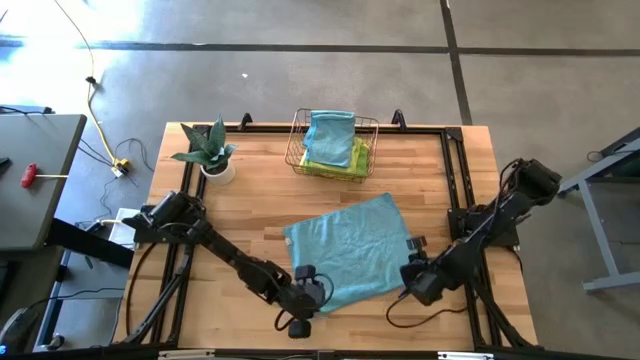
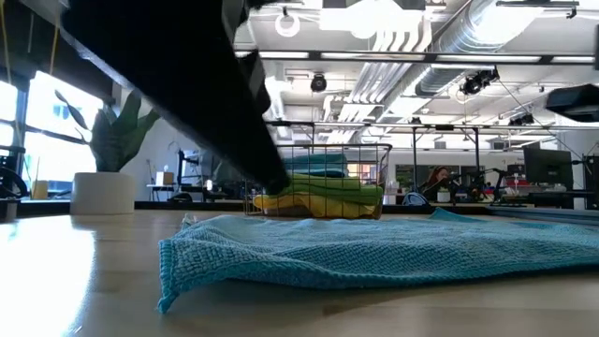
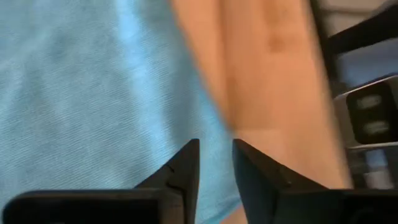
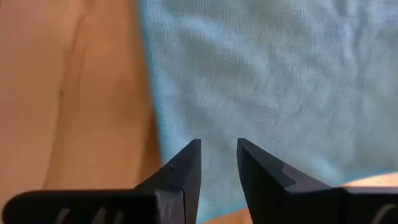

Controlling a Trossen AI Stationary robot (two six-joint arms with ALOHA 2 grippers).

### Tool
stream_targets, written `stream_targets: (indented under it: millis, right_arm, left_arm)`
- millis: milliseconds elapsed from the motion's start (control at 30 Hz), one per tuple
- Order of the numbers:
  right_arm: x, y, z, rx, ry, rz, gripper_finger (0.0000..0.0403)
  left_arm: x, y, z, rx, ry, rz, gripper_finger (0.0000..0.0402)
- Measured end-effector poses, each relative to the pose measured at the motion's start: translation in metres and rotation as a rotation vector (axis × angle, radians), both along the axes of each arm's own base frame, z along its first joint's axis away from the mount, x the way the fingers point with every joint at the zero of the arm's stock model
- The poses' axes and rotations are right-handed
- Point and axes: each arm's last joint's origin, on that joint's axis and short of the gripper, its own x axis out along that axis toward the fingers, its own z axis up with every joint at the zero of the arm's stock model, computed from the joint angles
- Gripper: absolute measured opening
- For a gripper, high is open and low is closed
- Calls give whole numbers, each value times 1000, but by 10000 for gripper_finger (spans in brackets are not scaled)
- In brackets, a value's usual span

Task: Fold microfiber towels
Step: Fold the blue microfiber towel

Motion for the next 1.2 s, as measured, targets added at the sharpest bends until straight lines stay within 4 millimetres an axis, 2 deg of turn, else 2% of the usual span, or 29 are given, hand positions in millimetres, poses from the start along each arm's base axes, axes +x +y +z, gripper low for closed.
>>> stream_targets:
  millis: [100,267,400,500,633,800,900,1067,1200]
  right_arm:
    - [-9,7,0,23,9,-41,94]
    - [-20,19,-1,95,11,-135,94]
    - [-27,25,-1,108,6,-130,94]
    - [-30,28,-1,102,-8,-111,94]
    - [-31,29,0,71,-62,-104,94]
    - [-30,30,0,77,-91,-101,94]
    - [-29,31,-3,50,-94,-67,94]
    - [-27,32,-10,-1,-99,-45,94]
    - [-26,32,-10,-38,-134,-25,94]
  left_arm:
    - [-1,-1,-1,15,6,-1,107]
    - [-1,-16,5,-42,-69,-36,140]
    - [-7,-24,2,-7,-74,37,160]
    - [-13,-29,1,95,-107,123,167]
    - [-21,-40,2,247,-163,105,168]
    - [-28,-51,2,256,-172,75,168]
    - [-28,-54,-8,296,-169,74,168]
    - [-25,-60,-36,336,-149,9,168]
    - [-24,-61,-42,359,-149,17,168]
